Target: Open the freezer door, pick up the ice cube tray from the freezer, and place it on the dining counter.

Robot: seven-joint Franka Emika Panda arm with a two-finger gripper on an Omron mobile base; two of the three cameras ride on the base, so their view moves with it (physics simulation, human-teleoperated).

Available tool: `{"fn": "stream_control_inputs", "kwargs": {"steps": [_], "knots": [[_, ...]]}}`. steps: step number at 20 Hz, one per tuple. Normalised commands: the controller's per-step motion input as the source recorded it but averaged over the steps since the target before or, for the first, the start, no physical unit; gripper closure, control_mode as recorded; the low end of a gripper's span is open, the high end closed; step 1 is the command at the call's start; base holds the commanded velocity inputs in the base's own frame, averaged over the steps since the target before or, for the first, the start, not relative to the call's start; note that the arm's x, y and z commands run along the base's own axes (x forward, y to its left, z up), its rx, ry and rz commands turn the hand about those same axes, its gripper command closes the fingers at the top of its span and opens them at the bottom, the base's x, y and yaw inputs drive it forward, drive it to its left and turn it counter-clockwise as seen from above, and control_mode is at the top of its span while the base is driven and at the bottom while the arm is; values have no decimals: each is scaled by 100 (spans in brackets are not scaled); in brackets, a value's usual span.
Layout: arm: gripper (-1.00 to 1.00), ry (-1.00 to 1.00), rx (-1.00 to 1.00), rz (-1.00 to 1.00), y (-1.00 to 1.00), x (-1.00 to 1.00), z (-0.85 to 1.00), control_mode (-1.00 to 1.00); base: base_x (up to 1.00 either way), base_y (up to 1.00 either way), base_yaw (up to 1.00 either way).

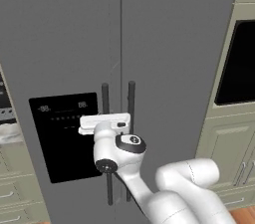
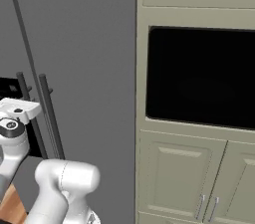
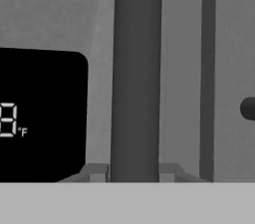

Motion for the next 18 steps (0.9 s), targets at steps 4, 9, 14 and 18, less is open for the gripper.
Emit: {"fn": "stream_control_inputs", "kwargs": {"steps": [4,9,14,18], "knots": [[100,0,-1,0,13,-21,0,-100,0,0,0],[100,0,-5,1,51,-58,-1,-100,0,0,0],[100,0,-6,4,75,-72,0,-100,0,0,0],[100,0,-7,11,93,-68,0,-100,0,0,0]]}}
